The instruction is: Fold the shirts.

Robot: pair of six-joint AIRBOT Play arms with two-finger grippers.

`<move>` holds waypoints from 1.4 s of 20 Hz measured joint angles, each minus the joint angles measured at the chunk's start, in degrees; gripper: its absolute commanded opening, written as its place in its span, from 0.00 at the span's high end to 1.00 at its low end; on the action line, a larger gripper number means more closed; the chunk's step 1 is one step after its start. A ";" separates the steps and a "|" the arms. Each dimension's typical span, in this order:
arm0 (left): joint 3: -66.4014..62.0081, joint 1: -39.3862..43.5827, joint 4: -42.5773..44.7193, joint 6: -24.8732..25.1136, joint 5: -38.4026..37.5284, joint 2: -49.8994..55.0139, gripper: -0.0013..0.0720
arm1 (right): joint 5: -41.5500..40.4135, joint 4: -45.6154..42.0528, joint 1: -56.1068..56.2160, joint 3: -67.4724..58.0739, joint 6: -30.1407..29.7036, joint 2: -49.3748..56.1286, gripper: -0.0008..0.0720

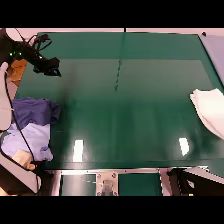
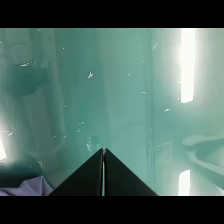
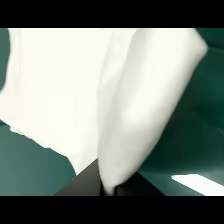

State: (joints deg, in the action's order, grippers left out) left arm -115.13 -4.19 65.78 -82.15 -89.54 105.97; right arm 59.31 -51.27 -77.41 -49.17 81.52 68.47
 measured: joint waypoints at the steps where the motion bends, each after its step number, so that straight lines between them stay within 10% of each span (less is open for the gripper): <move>1: 0.00 0.00 -0.04 0.00 -0.02 0.00 0.95 | -0.63 -0.59 -1.60 2.27 -0.70 -0.33 0.97; 6: 0.02 0.00 -0.22 -0.07 -1.51 0.00 0.95 | -3.87 -5.44 -5.44 8.09 -1.97 -1.05 0.86; 10: 0.02 0.00 -0.26 -0.09 -2.23 0.00 0.95 | -0.92 -13.03 -6.05 2.82 0.90 -1.18 0.26; 12: 0.02 0.00 -0.26 -0.11 -2.25 0.00 0.95 | 2.40 -15.74 -6.12 -0.26 3.23 -1.18 0.33; 15: 0.02 0.00 -0.28 -0.11 -2.84 -0.61 0.95 | 8.22 -16.02 -3.87 -3.72 5.60 -1.31 0.97; 28: 31.41 6.34 3.69 -3.15 1.14 -31.65 0.95 | 9.03 -11.21 61.51 -5.68 6.27 -3.34 0.97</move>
State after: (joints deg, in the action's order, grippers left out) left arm -83.72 2.15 69.47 -85.30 -88.40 74.32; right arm 68.34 -62.48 -15.90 -54.85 87.79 65.12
